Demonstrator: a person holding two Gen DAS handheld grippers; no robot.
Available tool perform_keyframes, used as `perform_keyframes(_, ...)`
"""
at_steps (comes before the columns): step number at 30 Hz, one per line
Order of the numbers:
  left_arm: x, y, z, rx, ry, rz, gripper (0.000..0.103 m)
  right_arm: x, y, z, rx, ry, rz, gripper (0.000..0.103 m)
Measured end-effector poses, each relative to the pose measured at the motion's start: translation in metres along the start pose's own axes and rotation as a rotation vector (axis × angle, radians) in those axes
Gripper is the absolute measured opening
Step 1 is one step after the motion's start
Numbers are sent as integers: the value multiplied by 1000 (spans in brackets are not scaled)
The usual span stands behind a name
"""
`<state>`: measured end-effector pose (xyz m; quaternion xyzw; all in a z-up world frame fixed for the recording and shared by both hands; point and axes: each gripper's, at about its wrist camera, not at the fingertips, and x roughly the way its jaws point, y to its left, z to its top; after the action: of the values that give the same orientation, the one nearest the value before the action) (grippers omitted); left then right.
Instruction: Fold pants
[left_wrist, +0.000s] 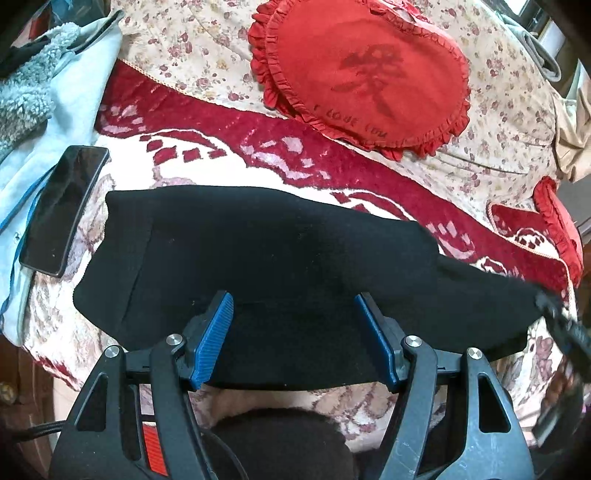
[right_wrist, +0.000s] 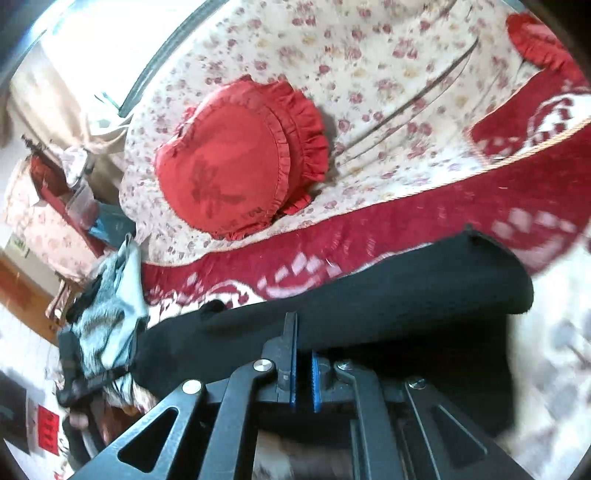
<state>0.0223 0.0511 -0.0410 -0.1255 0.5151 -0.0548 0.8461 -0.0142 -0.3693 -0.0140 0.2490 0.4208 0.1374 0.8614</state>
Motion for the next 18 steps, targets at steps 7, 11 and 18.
perform_keyframes(7, 1, -17, -7, 42, 17, -14, 68, 21, -41, -50, 89, 158, -55, 8)
perform_keyframes(11, -2, -25, -7, 78, 8, 3, 68, 1, -54, -46, 110, 94, -72, 30)
perform_keyframes(18, 6, -36, -10, 87, 29, -4, 68, -7, -65, -34, 42, 76, -218, 21)
